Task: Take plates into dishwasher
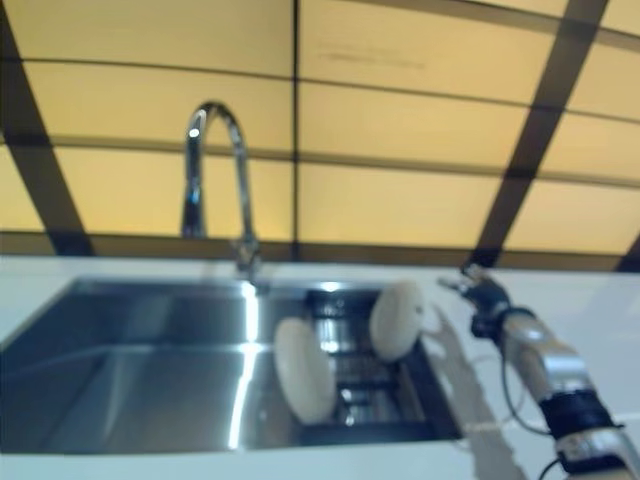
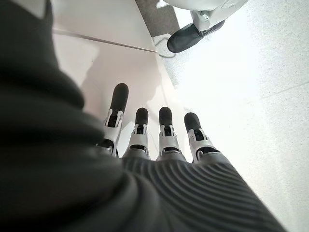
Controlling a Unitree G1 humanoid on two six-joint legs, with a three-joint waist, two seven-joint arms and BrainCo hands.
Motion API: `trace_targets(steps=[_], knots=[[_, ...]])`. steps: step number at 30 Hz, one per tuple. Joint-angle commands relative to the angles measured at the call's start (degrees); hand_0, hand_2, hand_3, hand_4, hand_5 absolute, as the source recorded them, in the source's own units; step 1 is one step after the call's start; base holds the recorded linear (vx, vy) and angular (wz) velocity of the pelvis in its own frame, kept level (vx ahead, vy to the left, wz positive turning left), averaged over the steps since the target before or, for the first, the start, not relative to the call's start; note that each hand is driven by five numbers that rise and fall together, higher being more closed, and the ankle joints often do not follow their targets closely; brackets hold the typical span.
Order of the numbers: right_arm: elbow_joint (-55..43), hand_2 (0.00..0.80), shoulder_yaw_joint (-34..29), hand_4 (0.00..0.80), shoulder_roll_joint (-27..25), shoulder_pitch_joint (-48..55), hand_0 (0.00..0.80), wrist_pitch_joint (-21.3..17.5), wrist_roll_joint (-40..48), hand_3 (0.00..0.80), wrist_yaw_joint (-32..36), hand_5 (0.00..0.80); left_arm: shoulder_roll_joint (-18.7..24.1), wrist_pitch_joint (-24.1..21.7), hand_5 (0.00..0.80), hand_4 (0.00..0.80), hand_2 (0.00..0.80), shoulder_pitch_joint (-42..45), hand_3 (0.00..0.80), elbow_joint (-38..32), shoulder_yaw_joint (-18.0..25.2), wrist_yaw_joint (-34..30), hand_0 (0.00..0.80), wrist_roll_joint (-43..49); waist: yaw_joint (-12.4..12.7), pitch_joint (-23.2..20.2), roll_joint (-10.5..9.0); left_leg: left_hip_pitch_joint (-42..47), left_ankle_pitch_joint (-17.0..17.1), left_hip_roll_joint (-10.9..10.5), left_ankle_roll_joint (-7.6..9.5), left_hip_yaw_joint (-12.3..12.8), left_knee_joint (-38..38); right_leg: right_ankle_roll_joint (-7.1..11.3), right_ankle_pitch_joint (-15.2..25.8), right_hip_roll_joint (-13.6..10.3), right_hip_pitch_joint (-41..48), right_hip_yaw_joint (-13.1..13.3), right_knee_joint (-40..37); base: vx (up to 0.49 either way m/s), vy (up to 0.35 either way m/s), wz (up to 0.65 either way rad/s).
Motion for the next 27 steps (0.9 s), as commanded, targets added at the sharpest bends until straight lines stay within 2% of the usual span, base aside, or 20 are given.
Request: trace_targets(steps=[1, 9, 27], knots=[[2.72, 0.0, 1.87, 0.0, -0.01, -2.91, 0.0, -0.42, 1.26, 0.0, 1.94, 0.0, 1.86, -1.19, 0.0, 0.0, 0.0, -2.8, 0.0, 1.31, -1.92, 0.93, 0.0, -1.14, 1.59, -0.95, -0.87, -2.84, -0.87, -0.95, 0.87, 1.36, -0.13, 5.04, -4.08, -1.77, 3.62, -1.45, 0.1, 0.0, 0.0, 0.0], [3.33, 0.0, 4.4, 0.0, 1.58, -2.97, 0.0, 1.82, 0.04, 0.0, 4.79, 0.0, 2.04, -1.09, 0.0, 0.0, 0.0, -2.51, 0.0, 0.47, -2.22, 0.58, 0.0, -0.88, 1.83, -0.5, -0.7, -2.67, -0.87, -1.01, 0.95, 1.48, -0.13, 5.01, -4.02, -1.78, 3.75, -1.48, 0.1, 0.0, 0.0, 0.0], [5.91, 0.0, 6.14, 0.0, 4.12, -4.31, 0.0, 2.89, 0.95, 0.0, 3.38, 0.0, 1.85, -1.02, 0.0, 0.0, 0.0, -2.45, 0.0, -0.08, -3.84, 0.36, 0.0, -1.05, 2.7, 0.5, -0.53, -2.43, -0.92, -1.06, 1.04, 1.26, -0.13, 4.78, -4.56, -1.67, 4.64, -2.24, 0.1, 0.0, 0.0, 0.0]])
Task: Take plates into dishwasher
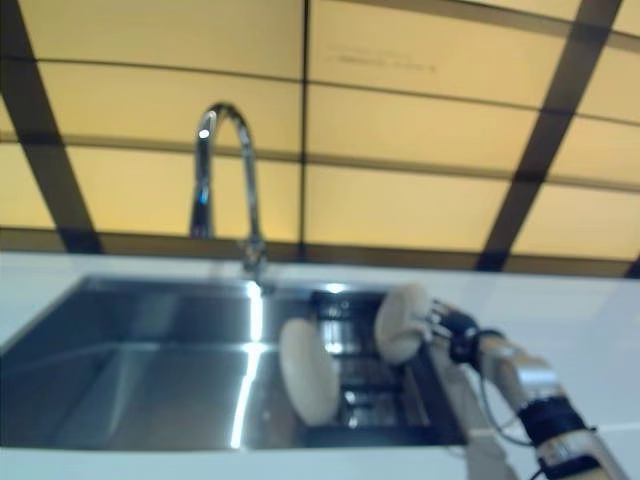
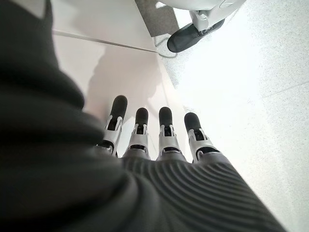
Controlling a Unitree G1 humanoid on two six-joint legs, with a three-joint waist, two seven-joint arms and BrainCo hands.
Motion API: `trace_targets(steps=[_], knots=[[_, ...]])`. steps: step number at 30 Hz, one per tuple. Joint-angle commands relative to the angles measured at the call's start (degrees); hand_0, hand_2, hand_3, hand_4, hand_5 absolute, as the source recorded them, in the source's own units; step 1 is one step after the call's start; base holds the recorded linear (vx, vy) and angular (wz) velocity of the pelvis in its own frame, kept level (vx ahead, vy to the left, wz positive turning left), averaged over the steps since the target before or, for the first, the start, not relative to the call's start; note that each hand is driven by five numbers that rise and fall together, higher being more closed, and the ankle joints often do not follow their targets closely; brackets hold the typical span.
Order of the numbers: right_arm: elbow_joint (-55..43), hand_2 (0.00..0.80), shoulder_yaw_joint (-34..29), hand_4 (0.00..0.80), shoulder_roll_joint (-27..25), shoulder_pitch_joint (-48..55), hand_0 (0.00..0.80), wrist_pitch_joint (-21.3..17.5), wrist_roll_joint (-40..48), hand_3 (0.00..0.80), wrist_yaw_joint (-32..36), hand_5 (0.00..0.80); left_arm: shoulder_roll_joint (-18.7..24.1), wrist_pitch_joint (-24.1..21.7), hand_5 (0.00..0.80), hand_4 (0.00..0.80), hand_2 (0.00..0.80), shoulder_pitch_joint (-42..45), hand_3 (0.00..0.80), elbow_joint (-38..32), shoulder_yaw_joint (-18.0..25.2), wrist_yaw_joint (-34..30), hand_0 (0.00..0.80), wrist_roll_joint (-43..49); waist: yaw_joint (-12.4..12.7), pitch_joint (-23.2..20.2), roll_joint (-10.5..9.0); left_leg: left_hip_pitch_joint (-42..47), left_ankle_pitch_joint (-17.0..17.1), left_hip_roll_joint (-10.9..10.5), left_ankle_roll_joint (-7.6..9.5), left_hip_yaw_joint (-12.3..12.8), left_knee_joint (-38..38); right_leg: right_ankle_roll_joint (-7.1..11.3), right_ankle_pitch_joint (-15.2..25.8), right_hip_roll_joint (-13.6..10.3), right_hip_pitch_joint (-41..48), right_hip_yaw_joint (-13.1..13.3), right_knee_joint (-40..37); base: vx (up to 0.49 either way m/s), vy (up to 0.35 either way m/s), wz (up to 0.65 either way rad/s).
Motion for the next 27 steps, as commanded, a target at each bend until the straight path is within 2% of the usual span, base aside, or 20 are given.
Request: trace_targets(steps=[1, 27], knots=[[2.02, 0.0, 0.04, 0.0, 0.79, -4.34, 0.0, -1.51, 0.95, 0.0, -0.29, 0.0, 1.11, -1.14, 0.0, 0.0, 0.0, -2.97, 0.0, 1.24, -2.28, 0.55, 0.0, -1.01, 1.38, 0.69, -0.54, -2.47, -0.92, -1.12, 1.04, 1.22, -0.13, 4.75, -4.59, -1.69, 4.63, -2.12, 0.11, 0.0, 0.0, 0.0], [3.76, 0.0, 1.09, 0.0, 3.16, -5.42, 0.0, -0.46, 2.42, 0.0, -3.42, 0.0, 0.97, -1.08, 0.0, 0.0, 0.0, -3.38, 0.0, 1.3, -3.24, 0.51, 0.0, -1.44, 1.97, 1.43, -0.33, -2.56, -0.91, -1.3, 1.11, 0.88, -0.13, 4.7, -4.68, -1.63, 4.81, -2.36, 0.11, 0.0, 0.0, 0.0]])
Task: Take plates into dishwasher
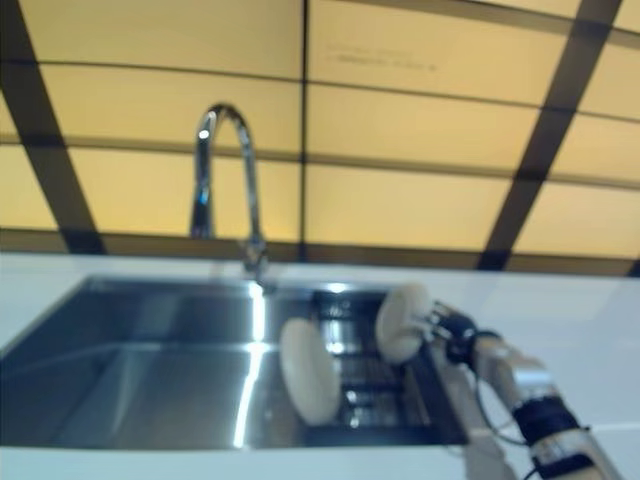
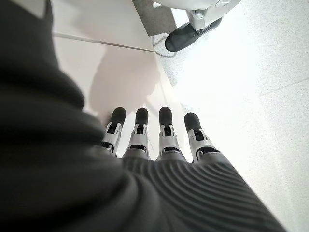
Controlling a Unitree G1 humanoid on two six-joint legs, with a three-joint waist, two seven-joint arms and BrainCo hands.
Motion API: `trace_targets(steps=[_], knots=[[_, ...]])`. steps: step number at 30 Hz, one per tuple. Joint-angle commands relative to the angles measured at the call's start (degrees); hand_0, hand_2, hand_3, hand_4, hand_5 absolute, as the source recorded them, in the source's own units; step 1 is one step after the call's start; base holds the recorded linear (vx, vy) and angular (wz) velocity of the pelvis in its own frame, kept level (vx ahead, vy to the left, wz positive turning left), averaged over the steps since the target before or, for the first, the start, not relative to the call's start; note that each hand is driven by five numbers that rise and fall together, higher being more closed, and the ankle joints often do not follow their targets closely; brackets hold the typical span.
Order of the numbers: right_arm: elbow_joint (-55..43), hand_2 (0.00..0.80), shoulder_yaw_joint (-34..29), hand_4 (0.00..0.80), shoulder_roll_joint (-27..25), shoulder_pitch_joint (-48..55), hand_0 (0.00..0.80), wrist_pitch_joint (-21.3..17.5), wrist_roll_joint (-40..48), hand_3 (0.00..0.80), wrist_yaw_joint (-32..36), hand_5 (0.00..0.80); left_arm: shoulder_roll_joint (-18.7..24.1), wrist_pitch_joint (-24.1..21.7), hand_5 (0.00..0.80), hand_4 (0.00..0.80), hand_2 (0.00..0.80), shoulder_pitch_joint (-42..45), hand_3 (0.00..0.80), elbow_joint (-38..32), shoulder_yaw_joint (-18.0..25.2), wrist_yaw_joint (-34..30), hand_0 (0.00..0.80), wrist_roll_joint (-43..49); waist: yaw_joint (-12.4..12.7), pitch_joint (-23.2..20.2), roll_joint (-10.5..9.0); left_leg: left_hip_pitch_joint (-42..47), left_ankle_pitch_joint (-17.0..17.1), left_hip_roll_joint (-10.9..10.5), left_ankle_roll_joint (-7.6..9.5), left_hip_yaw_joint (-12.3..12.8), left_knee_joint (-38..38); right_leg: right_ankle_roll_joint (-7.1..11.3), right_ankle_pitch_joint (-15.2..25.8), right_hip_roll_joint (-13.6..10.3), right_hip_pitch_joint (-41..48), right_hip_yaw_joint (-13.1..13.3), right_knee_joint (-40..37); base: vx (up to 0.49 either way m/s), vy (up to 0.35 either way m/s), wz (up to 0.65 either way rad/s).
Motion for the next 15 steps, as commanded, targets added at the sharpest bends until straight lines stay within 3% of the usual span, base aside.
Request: trace_targets(steps=[1, 15], knots=[[3.28, 0.0, 1.18, 0.0, 1.8, -4.93, 0.0, -0.68, 2.31, 0.0, -0.51, 0.0, 0.87, -1.03, 0.0, 0.0, 0.0, -3.56, 0.0, 1.33, -2.52, 0.49, 0.0, -1.39, 1.96, 1.05, -0.94, -2.55, -0.91, -1.36, 1.13, 0.96, 0.08, 4.7, -4.66, -1.63, 4.64, -2.26, 0.14, 0.0, 0.0, 0.0], [3.5, 0.0, 2.13, 0.0, 3.16, -5.91, 0.0, 0.09, 2.31, 0.0, -1.15, 0.0, 0.89, -0.53, 0.0, 0.0, 0.0, -3.74, 0.0, 0.7, -3.09, 0.39, 0.0, -1.43, 2.31, 1.6, -0.77, -2.62, -0.83, -1.47, 1.31, 0.94, 0.08, 4.64, -4.62, -1.64, 4.66, -2.29, 0.14, 0.0, 0.0, 0.0]])
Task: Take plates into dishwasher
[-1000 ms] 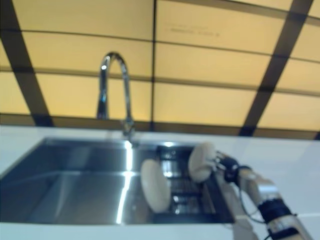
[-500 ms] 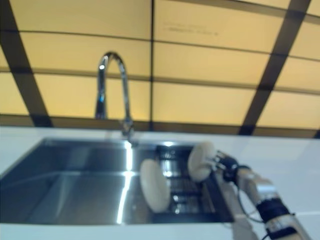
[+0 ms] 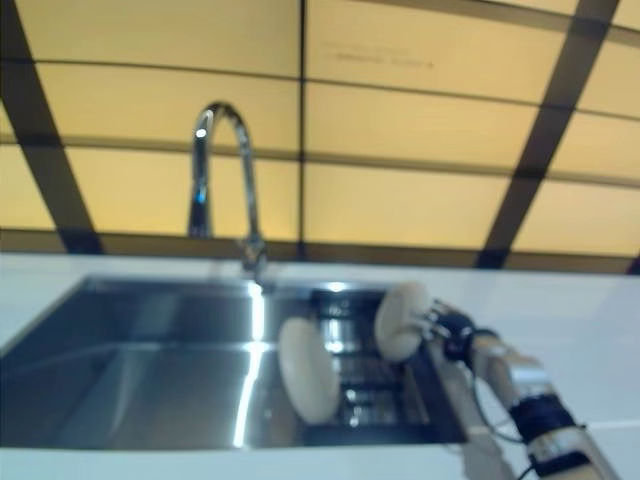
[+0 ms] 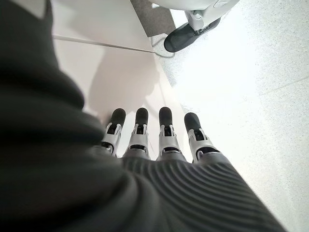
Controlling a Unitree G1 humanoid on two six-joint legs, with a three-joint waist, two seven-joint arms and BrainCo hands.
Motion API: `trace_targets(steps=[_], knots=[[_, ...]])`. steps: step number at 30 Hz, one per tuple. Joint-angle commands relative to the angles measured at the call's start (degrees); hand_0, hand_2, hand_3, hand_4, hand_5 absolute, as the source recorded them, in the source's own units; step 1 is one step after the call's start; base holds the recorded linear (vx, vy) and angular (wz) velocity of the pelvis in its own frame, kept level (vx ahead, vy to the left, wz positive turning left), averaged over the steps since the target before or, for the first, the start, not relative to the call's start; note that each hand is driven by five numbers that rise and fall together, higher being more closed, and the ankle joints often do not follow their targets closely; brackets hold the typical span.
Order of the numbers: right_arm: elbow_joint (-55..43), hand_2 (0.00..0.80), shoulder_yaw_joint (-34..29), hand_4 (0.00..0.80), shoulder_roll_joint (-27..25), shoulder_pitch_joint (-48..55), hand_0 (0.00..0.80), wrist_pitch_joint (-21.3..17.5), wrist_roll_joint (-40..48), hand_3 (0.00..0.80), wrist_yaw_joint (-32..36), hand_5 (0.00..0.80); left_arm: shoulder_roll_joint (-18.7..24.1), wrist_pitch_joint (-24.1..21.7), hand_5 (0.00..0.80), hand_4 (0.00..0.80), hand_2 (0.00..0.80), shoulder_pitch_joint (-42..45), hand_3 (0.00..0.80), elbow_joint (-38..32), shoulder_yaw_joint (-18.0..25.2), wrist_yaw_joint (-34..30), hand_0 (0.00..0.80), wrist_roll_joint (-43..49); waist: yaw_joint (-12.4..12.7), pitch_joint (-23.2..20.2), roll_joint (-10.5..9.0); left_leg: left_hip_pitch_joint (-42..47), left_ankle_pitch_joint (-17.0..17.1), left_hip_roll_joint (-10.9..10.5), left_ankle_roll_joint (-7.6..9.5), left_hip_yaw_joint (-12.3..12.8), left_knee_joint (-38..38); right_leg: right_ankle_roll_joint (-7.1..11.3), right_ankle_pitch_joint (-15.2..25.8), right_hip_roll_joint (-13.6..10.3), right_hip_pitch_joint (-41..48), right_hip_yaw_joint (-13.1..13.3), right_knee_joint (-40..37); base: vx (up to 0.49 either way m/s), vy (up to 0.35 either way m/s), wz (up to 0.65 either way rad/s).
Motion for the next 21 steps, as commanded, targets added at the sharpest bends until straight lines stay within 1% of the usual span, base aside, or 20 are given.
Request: trace_targets(steps=[1, 21], knots=[[3.1, 0.0, 2.24, 0.0, 2.8, -4.96, 0.0, -0.06, 1.66, 0.0, 0.18, 0.0, 0.82, -0.77, 0.0, 0.0, 0.0, -3.75, 0.0, 1.06, -2.93, 0.48, 0.0, -1.41, 2.27, 1.2, -0.79, -2.65, -0.82, -1.49, 1.35, 0.93, 0.08, 4.64, -4.64, -1.64, 4.65, -2.22, 0.15, 0.0, 0.0, 0.0], [1.75, 0.0, 3.97, 0.0, 4.6, -4.87, 0.0, 1.13, 0.06, 0.0, 0.09, 0.0, 0.9, -0.55, 0.0, 0.0, 0.0, -3.69, 0.0, 0.37, -3.26, 0.22, 0.0, -1.2, 2.49, 1.63, -0.63, -2.59, -0.64, -1.59, 1.47, 1.08, 0.08, 4.49, -4.58, -1.55, 4.67, -2.28, 0.15, 0.0, 0.0, 0.0]])
